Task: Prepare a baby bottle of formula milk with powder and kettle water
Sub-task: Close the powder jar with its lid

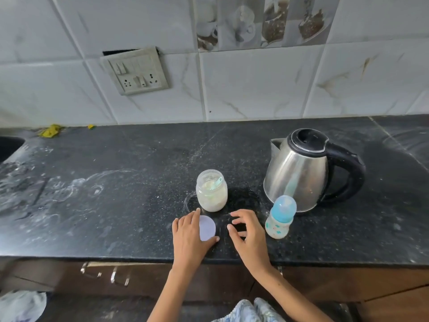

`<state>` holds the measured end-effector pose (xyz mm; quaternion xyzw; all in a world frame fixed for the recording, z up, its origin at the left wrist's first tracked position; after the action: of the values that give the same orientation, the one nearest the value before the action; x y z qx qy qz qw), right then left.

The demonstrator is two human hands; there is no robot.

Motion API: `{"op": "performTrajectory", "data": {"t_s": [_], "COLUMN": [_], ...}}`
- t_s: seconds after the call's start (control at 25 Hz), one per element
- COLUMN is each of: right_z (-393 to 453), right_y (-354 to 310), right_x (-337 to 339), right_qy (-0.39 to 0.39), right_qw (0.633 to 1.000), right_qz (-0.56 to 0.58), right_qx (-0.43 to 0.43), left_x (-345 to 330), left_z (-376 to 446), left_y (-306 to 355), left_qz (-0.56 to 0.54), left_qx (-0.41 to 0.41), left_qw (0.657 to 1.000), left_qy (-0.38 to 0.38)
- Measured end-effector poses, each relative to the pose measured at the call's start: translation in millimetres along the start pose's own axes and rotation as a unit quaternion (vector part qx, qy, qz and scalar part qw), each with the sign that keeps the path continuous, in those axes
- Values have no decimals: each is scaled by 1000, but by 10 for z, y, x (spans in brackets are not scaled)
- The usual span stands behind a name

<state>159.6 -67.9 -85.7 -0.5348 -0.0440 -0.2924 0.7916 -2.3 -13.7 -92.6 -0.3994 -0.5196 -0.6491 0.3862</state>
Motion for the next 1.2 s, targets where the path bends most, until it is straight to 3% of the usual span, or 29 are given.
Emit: {"op": "performTrajectory", "data": {"t_s": [0.12, 0.24, 0.4, 0.48, 0.56, 0.68, 0.76, 0.84, 1.0, 1.2], "right_z": [53, 126, 119, 163, 251, 428, 622, 851, 1157, 1254], "right_y": [126, 185, 74, 11, -58, -91, -128, -213, -308, -353], "right_x": [-5, -13, -148, -168, -129, 16, 134, 141, -91, -296], "right_qy": [-3, -62, -201, -201, -168, -71, 3, 21, -24, -139], "right_qw": [997, 973, 860, 825, 814, 870, 935, 982, 997, 984], "right_qz": [21, 79, 261, 336, 385, 337, 223, 85, -19, -95], "right_qx": [-73, -205, -390, -408, -401, -353, -274, -166, -74, -61], "left_x": [61, 147, 380, 437, 446, 468, 472, 418, 263, 180], "left_z": [32, 21, -42, -28, -1, 40, 126, 264, 548, 716], "left_y": [31, 135, 347, 433, 490, 464, 337, 239, 230, 102], "left_qz": [-41, -176, -369, -412, -434, -416, -367, -315, -320, -375], "left_qx": [8, 14, 8, 4, -2, -4, 31, 71, 84, 109], "left_qw": [999, 984, 929, 910, 900, 908, 925, 944, 944, 920], "left_qy": [3, -3, 25, 35, 32, 58, 89, 64, -7, 20]}}
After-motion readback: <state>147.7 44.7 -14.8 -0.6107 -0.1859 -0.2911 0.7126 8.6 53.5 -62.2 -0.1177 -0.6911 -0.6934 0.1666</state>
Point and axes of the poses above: each hand's wrist, its own z-axis towards the middle knuckle, its own x-axis out of the back of the hand, y = z × x, the point moved 6 cm from there along z, towards the middle knuckle, and after that the axes turned 4 degrees about x, right-handed, at the moved point
